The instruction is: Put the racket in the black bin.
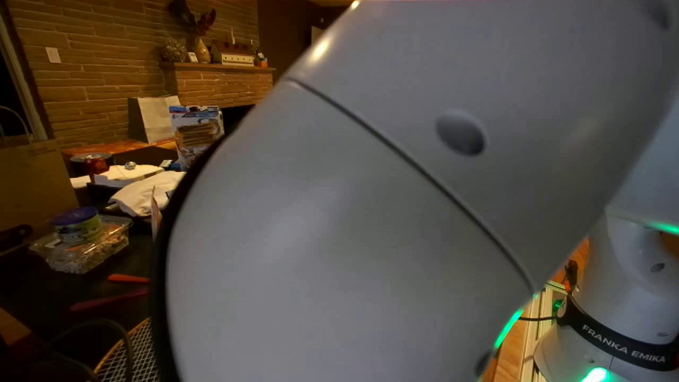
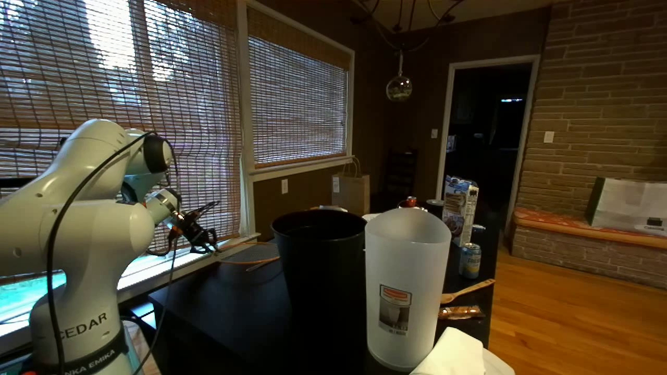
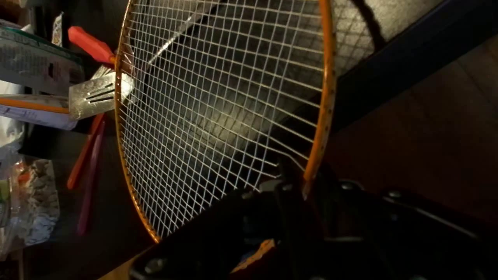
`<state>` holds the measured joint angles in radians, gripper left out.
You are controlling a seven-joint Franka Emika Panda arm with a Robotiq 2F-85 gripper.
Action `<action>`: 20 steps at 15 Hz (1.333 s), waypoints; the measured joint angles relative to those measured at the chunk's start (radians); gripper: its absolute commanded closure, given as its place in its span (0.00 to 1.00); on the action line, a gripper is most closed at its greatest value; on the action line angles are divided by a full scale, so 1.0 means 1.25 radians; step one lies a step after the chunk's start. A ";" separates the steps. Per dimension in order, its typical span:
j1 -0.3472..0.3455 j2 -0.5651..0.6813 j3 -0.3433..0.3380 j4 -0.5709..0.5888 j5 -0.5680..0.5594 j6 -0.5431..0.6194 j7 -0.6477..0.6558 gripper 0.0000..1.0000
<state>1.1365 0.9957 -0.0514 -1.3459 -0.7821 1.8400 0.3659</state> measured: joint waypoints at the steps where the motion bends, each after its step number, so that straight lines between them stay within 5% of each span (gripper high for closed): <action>1: 0.000 -0.006 0.000 0.000 -0.003 -0.013 0.002 0.98; 20: -0.028 -0.082 0.000 0.001 -0.011 -0.166 0.085 0.98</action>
<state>1.1016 0.8934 -0.0510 -1.3443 -0.7962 1.6327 0.4727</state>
